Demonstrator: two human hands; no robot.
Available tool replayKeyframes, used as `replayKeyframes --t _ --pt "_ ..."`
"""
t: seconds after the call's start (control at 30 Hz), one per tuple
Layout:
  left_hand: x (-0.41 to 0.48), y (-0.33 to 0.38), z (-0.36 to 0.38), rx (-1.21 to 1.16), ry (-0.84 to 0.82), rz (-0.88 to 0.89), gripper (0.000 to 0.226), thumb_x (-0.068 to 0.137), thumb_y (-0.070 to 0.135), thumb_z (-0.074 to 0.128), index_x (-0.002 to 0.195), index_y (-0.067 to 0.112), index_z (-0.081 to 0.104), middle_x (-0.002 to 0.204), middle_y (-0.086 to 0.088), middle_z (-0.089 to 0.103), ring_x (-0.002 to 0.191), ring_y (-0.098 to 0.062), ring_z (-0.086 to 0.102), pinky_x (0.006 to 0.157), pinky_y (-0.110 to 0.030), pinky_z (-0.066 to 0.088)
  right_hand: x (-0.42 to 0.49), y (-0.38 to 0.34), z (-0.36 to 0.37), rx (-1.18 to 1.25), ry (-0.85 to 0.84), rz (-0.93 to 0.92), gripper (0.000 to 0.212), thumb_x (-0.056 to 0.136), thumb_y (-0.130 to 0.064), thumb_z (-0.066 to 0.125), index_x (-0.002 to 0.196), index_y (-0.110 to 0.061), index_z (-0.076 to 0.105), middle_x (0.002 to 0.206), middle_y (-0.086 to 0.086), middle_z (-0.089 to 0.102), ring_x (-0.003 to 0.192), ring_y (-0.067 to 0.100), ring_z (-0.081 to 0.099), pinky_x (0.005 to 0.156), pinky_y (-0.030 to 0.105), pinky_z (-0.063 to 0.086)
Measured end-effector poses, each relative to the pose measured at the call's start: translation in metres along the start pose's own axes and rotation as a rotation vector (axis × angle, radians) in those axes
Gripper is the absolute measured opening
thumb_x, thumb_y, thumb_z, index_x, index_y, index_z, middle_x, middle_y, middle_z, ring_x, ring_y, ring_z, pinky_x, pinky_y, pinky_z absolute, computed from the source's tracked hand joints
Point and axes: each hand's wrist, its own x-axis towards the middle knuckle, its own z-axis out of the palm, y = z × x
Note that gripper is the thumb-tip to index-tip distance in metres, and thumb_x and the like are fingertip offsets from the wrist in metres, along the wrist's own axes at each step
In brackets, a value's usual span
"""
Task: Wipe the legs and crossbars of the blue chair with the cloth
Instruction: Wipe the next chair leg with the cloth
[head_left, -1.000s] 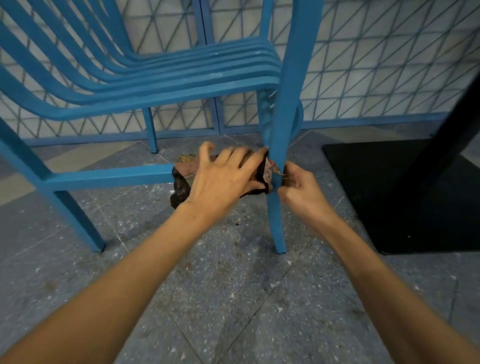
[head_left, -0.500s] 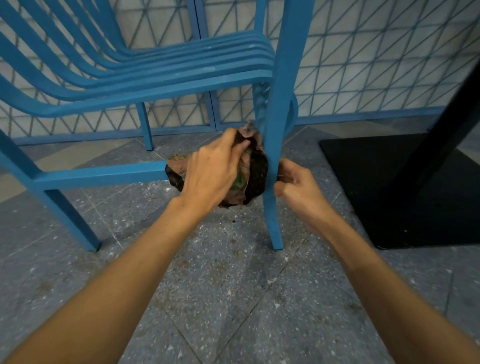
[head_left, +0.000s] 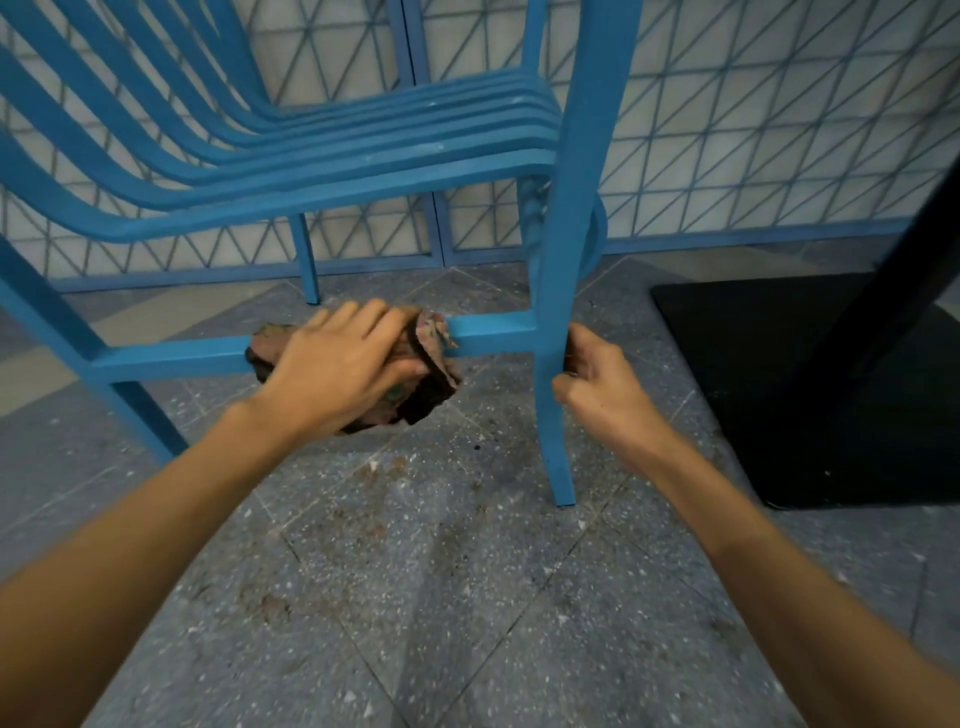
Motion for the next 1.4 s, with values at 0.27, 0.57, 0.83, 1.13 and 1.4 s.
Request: replayKeyframes --t 0.27,0.57,0.83,1.13,1.4 --pt "0.052 0.070 -0.002 0.021 0.119 0.082 0.051 0.091 0.056 0.035 0.108 0.011 0.053 0.097 -0.006 0.063 0.083 -0.027 0.062 0.064 -0.034 0.048 -0.001 0.000 -0.004 0.012 0.024 -0.061 0.049 0.083 0.000 0.054 0.126 -0.023 0.059 0.115 -0.004 0.069 0.111 0.012 0.062 0.097 0.044 0.050" --pt "0.006 -0.002 0.000 -0.032 -0.031 0.023 0.058 0.090 0.056 0.024 0.126 0.016 0.044 0.109 -0.006 0.058 0.095 -0.027 0.058 0.076 -0.039 0.049 -0.002 0.001 -0.006 -0.001 -0.054 -0.077 0.059 0.086 0.016 0.046 0.136 -0.014 0.050 0.115 -0.003 0.063 0.110 0.012 0.059 0.095 0.029 0.051" --pt "0.059 0.093 0.003 -0.081 0.204 -0.052 0.058 0.087 0.054 0.036 0.106 0.005 0.058 0.094 -0.012 0.064 0.083 -0.032 0.062 0.070 -0.038 0.048 0.001 0.007 -0.005 -0.026 0.032 -0.124 0.051 0.079 0.011 0.047 0.117 -0.018 0.062 0.107 -0.003 0.068 0.105 0.011 0.062 0.095 0.035 0.050" --pt "0.042 0.173 0.046 -0.342 0.483 -0.297 0.072 0.094 -0.001 0.045 0.146 0.002 -0.004 0.154 -0.023 0.008 0.144 -0.032 0.002 0.119 -0.047 0.006 -0.010 0.016 -0.010 0.314 -0.075 -0.021 0.060 0.061 0.022 0.038 0.100 -0.014 0.066 0.088 -0.007 0.071 0.088 0.008 0.065 0.066 0.019 0.049" --pt "-0.028 0.194 0.079 -0.592 0.003 -0.071 0.077 0.082 -0.015 0.042 0.150 0.003 0.009 0.158 -0.013 -0.001 0.146 -0.028 0.006 0.114 -0.040 0.030 -0.039 0.060 -0.022 0.330 0.060 0.328 0.072 0.080 0.019 0.038 0.136 -0.026 0.047 0.137 0.002 0.050 0.117 0.017 0.056 0.094 0.037 0.051"
